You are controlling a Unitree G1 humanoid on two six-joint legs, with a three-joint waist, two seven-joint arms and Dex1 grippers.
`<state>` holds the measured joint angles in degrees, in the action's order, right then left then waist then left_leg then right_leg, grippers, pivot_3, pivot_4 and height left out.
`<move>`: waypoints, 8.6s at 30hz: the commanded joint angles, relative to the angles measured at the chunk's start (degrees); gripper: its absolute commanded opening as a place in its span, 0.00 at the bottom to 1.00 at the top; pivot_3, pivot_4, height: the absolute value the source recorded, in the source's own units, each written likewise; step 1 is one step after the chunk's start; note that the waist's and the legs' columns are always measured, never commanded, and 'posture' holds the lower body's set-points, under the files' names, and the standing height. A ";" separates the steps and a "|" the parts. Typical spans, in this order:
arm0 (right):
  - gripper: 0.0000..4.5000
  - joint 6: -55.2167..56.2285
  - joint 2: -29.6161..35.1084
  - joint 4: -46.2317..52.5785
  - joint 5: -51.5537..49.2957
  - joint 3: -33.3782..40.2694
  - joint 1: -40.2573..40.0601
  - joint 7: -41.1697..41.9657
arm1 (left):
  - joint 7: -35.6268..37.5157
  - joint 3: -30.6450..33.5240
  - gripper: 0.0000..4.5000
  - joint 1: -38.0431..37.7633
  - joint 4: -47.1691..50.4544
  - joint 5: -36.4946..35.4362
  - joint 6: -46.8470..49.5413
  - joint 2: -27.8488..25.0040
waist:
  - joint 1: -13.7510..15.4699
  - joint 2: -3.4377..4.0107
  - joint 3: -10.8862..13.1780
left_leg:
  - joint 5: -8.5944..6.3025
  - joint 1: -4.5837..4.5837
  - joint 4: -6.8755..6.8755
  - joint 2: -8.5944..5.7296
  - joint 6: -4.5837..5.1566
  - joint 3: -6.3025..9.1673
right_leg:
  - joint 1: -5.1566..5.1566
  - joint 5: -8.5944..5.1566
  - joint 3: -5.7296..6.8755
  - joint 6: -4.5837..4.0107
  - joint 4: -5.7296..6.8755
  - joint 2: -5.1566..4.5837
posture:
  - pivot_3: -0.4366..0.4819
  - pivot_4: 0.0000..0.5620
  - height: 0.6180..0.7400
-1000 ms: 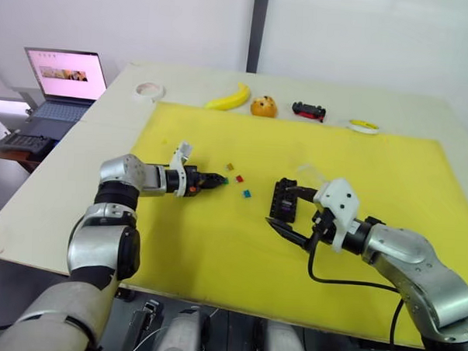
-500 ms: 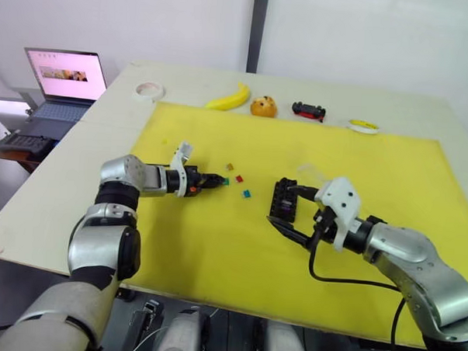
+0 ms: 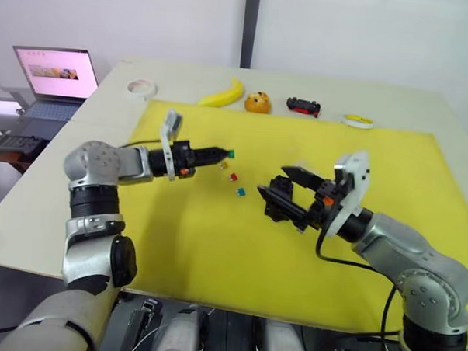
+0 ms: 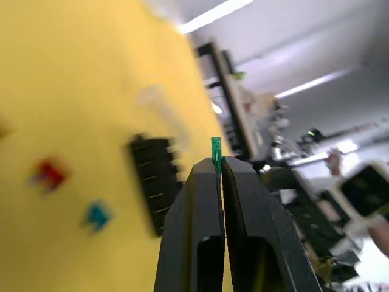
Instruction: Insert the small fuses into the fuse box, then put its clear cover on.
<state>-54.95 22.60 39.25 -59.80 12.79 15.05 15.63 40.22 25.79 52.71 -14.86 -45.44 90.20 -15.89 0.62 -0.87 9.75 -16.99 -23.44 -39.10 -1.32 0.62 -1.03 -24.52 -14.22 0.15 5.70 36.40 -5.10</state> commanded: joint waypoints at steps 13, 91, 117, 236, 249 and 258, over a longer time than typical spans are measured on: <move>1.00 6.62 -6.39 -5.86 -26.11 -2.62 5.62 -23.38 | -13.11 4.35 0.01 -1.29 8.77 -20.58 2.30 3.09 | -0.35 0.00 0.00 | -0.02 0.02 -0.02 0.00 0.10 -0.04 | -0.01 0.00 0.00 0.00 0.05 0.11 | 0.48 0.27 1.00; 0.00 21.53 35.66 -19.04 17.49 -17.26 10.94 33.42 | 27.33 -47.28 0.99 -5.20 14.69 15.56 -64.26 -26.17 | 0.09 0.04 0.05 | -0.28 0.06 -0.06 0.14 0.63 -0.33 | 0.17 -0.11 -0.05 -0.16 -0.33 0.52 | 0.48 0.27 1.00; 0.00 38.14 25.38 -35.83 43.65 -23.35 17.59 46.94 | 30.53 -47.47 0.99 -2.30 -5.15 36.40 -84.58 -6.22 | 0.09 0.01 0.07 | -0.29 0.01 -0.18 0.13 0.66 -0.32 | 0.10 0.00 -0.01 0.03 -0.19 0.48 | 0.48 0.27 1.00; 0.01 31.45 17.69 -35.03 43.66 -18.68 4.77 40.61 | 32.56 -46.46 1.00 -1.40 -9.02 40.76 -87.65 -0.47 | 0.05 0.04 -0.03 | -0.28 0.17 -0.48 0.12 0.65 -0.29 | 0.30 0.01 -0.01 0.06 0.13 0.53 | 0.48 0.27 1.00; 0.01 20.75 24.13 -19.15 32.55 2.54 -1.56 35.97 | 29.87 -33.46 1.00 -13.94 10.27 30.46 -68.95 -13.10 | -0.08 0.06 0.00 | -0.31 0.06 -0.62 0.16 0.69 -0.25 | 0.05 -0.01 -0.05 0.05 0.57 0.47 | 0.48 0.27 1.00; 0.76 23.96 28.80 -20.20 36.51 25.04 -27.53 38.20 | 22.32 -15.21 1.00 -33.34 23.09 20.04 -50.01 -26.34 | -0.02 0.06 -0.01 | -0.34 0.12 -0.62 0.16 0.73 -0.26 | 0.15 -0.02 -0.07 0.05 0.47 0.28 | 0.48 0.27 1.00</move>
<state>-33.19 50.58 19.05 -24.30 33.19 -11.43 53.41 63.11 7.53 20.43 5.66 -23.55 39.06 -40.69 0.60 -0.81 9.74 -17.33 -23.26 -39.72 -1.16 1.35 -1.31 -24.32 -14.24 0.08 5.75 36.87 -4.82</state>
